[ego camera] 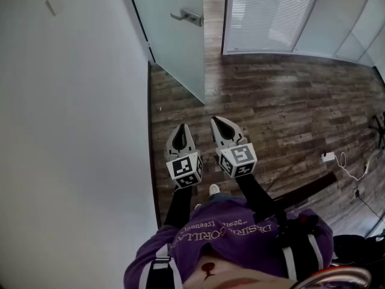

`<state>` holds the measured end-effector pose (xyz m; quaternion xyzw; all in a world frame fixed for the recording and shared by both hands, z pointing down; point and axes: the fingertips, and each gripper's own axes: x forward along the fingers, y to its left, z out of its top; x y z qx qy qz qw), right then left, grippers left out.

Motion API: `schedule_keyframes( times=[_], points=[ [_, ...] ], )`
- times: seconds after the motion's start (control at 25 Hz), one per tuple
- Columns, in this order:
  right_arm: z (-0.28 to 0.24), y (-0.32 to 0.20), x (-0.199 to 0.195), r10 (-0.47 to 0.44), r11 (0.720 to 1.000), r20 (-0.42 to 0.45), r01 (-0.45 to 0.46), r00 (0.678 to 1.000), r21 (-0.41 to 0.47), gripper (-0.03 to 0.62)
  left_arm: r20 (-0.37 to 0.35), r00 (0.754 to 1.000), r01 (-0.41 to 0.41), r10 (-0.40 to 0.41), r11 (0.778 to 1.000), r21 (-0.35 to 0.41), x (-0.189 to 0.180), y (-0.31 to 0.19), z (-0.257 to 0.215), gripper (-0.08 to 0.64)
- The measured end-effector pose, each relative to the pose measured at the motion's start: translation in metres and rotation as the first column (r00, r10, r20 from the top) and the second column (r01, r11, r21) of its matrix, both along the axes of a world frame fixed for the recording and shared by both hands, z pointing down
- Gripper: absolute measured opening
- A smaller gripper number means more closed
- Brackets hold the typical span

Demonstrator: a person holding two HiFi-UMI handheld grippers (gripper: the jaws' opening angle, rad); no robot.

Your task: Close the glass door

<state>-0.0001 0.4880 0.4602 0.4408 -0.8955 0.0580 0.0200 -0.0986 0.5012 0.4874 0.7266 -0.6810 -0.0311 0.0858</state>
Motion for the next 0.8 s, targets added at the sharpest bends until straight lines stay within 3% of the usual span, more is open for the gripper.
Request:
schedule_keyframes(
  times=[0.32,0.8],
  points=[
    [0.012,-0.031,0.015,-0.013,1.000,0.005,0.014,1.000,-0.028,-0.011,-0.001,1.000,0.000,0.000,1.000,-0.028,0.017,-0.028,0.012,0.000],
    [0.016,-0.093,-0.013,0.005,0.999,0.022,-0.004,1.000,-0.043,-0.011,-0.010,0.999,-0.032,0.031,0.999,-0.032,-0.007,-0.093,0.014,0.000]
  ],
)
